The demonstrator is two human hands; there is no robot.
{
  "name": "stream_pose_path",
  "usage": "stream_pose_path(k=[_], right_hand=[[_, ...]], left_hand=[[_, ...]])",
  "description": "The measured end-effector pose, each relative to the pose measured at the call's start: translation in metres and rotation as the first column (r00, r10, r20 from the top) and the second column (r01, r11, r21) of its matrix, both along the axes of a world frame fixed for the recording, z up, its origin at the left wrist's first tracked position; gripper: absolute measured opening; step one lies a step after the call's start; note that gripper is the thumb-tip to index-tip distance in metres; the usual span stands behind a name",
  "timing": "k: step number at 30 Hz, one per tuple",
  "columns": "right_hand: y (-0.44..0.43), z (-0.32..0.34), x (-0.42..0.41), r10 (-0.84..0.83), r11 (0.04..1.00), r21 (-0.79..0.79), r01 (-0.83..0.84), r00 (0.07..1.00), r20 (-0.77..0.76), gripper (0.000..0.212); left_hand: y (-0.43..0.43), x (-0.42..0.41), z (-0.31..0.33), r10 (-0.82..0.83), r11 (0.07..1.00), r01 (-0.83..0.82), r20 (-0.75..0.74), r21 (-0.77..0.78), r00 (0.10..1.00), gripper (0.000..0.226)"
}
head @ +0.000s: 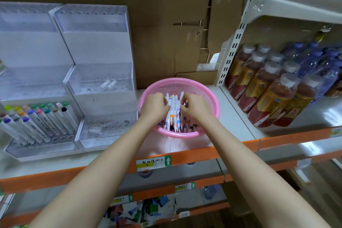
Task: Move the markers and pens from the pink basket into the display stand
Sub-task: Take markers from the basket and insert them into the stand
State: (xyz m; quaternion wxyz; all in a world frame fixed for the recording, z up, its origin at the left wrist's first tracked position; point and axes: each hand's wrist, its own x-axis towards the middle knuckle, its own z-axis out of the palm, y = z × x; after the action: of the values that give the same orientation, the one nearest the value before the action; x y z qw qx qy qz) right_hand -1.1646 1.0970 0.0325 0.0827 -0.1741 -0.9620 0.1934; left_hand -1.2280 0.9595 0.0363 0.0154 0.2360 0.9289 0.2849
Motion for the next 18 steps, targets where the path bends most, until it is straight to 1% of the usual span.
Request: stream_pose_path(k=[3, 5, 7, 9, 11, 14, 18], right_hand=[[0.002, 0.0, -0.001, -0.013, 0.998, -0.055, 0.013, 1.0, -0.004, 0.013], [0.001, 0.001, 0.0, 0.012, 0.999, -0.046, -0.011, 1.0, 0.022, 0.016], [0.002, 0.0, 0.0, 0.043, 0.997, -0.06, -0.042, 0.999, 0.012, 0.02], [0.003, 0.0, 0.0, 0.067, 0.989, -0.133, -0.07, 0.997, -0.026, 0.024], [0.003, -0.001, 0.0, 0.095, 0.975, -0.196, -0.101, 0.995, -0.039, 0.026], [0.002, -0.002, -0.001, 0.133, 0.963, -0.233, -0.136, 0.991, -0.031, 0.031], [0.005, -0.002, -0.001, 0.095, 0.951, -0.285, -0.119, 0.991, -0.097, 0.047]], left_hand=[[-0.003, -0.001, 0.002, -0.034, 0.998, 0.031, 0.051, 0.057, 0.998, 0.023], [-0.004, -0.003, 0.002, -0.059, 0.995, 0.049, 0.115, 0.089, 0.992, 0.034], [-0.004, -0.004, 0.002, -0.086, 0.991, 0.07, 0.146, 0.115, 0.985, 0.046], [-0.005, -0.005, 0.004, -0.099, 0.988, 0.081, 0.132, 0.134, 0.986, 0.054], [-0.007, -0.007, 0.007, -0.098, 0.98, 0.077, 0.109, 0.185, 0.989, 0.06], [-0.011, -0.009, 0.009, -0.131, 0.954, 0.089, 0.129, 0.287, 0.983, 0.067], [-0.012, -0.007, 0.009, -0.164, 0.948, 0.121, 0.127, 0.294, 0.978, 0.07]])
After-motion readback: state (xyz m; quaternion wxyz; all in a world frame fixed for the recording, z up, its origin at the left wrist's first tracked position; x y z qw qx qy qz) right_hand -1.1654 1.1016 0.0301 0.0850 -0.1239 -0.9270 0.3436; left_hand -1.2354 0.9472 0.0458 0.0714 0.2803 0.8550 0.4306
